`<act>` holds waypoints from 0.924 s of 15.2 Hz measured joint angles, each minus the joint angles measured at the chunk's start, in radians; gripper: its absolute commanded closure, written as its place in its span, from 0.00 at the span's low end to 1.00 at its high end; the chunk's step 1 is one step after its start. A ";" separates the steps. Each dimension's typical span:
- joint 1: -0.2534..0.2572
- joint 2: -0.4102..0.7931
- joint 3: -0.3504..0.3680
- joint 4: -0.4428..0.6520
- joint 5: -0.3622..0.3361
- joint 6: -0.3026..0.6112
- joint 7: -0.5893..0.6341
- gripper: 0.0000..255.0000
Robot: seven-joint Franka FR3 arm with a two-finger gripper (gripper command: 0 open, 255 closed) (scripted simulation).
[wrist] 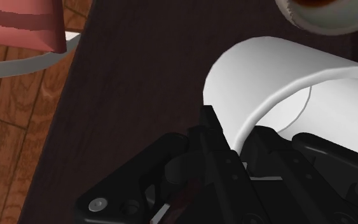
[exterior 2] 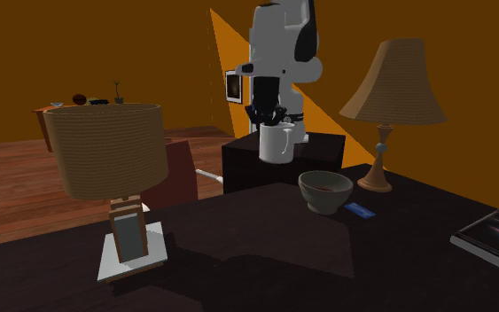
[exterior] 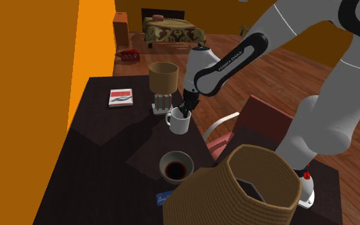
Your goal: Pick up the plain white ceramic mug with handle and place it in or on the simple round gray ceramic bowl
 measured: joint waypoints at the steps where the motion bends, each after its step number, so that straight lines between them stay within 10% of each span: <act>1: 0.015 -0.013 0.015 -0.012 -0.005 -0.002 0.033 1.00; 14: 0.162 -0.121 0.198 -0.132 -0.010 0.006 0.369 1.00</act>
